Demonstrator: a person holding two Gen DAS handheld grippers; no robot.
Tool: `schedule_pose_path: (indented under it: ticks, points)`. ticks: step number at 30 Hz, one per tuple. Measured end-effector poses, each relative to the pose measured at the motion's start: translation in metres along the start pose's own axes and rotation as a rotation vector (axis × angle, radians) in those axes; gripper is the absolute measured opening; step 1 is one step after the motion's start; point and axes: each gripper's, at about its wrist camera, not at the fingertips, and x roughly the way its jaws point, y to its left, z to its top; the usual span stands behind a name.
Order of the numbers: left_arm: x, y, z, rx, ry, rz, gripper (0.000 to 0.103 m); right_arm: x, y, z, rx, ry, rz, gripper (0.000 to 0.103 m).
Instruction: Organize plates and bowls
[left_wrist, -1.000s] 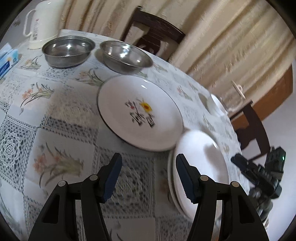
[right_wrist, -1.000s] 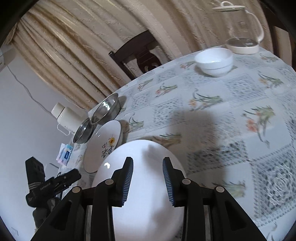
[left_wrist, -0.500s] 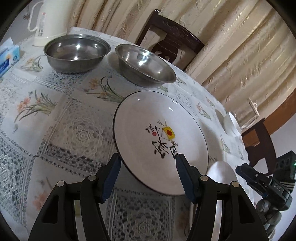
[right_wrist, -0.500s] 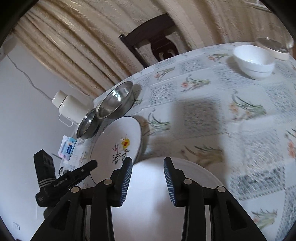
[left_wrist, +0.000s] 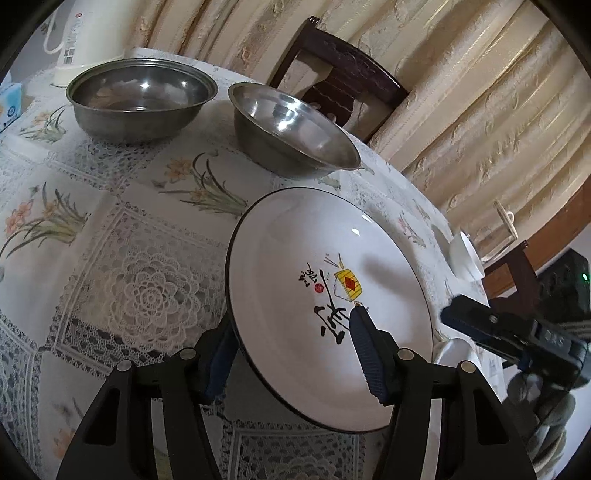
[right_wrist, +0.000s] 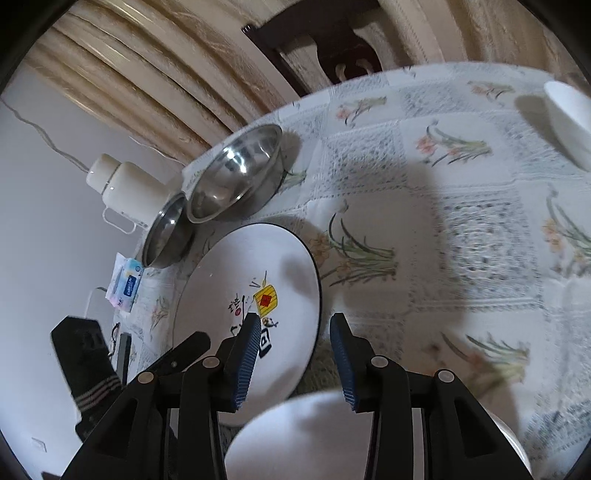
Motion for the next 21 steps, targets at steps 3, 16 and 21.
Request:
schedule_pose_path:
  ticks: [3,16,21]
  points:
    - [0.0,0.001,-0.001,0.006,-0.016,-0.006,0.06,0.012,0.006,0.004,-0.008,0.028,-0.01,0.046]
    - [-0.006,0.008,-0.001,-0.004,-0.031,-0.031,0.06,0.033,0.017,0.015,-0.035,0.031,-0.058,0.053]
    - [-0.01,0.01,-0.001,-0.011,-0.044,-0.024,0.06,0.036,0.019,0.019,-0.039,0.026,-0.043,0.053]
